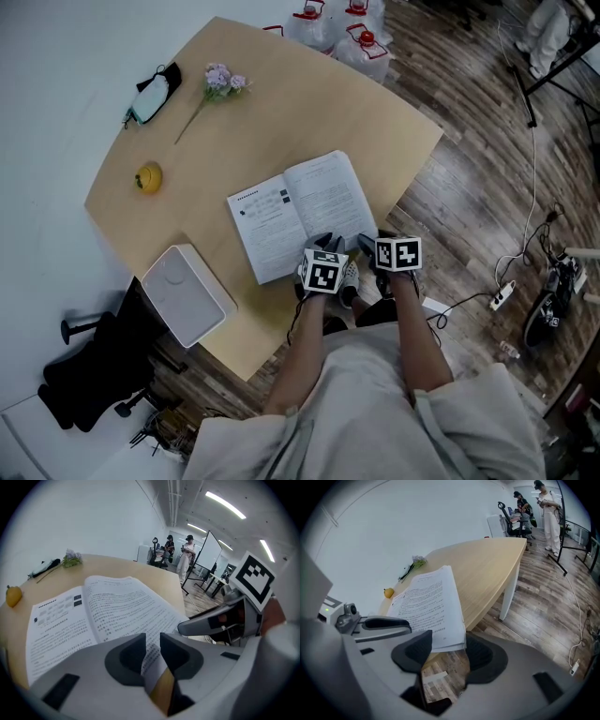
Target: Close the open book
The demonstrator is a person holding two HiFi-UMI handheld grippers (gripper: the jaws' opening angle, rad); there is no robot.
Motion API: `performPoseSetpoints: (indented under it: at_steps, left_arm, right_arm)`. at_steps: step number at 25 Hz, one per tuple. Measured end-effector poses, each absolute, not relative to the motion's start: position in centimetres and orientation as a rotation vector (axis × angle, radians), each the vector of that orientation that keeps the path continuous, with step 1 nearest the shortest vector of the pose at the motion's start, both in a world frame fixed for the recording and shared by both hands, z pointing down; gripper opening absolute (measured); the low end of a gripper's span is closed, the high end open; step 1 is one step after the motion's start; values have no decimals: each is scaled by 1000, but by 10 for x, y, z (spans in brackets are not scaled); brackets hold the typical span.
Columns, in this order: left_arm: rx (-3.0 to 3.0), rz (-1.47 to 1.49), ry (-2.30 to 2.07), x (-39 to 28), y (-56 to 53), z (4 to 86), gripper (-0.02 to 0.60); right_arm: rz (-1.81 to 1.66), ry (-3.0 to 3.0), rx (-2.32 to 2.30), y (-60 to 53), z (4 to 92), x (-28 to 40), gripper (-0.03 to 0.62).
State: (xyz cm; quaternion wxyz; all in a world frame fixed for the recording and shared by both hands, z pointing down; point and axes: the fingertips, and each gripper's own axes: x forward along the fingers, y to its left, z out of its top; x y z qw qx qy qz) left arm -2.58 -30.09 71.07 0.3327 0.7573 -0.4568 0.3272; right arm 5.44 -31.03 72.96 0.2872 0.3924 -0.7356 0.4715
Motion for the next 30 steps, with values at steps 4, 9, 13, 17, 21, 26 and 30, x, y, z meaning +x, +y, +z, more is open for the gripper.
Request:
performPoseSetpoints:
  at_steps: [4, 9, 13, 17, 21, 26, 30]
  left_arm:
    - [1979, 855, -1171, -25, -300, 711, 104]
    - [1994, 864, -1192, -24, -300, 712, 104]
    - [1994, 855, -1203, -26, -301, 711, 104]
    - [1970, 781, -1213, -27, -302, 707, 104]
    - [1967, 683, -1264, -32, -301, 692, 104]
    - [1946, 620, -1368, -57, -291, 673, 106]
    - [1930, 614, -1425, -80, -277, 666, 105]
  right_arm:
    - [1286, -1965, 1077, -308, 727, 59, 176]
    - [1308, -1989, 1105, -307, 721, 65, 94]
    - [1357, -2030, 1119, -307, 714, 64, 32]
    - [1387, -2056, 1114, -308, 710, 65, 20]
    - [1381, -2069, 1108, -307, 706, 64, 18]
    - [1373, -2076, 1119, -306, 703, 63, 17]
    - [1352, -2088, 1132, -304, 699, 63, 17]
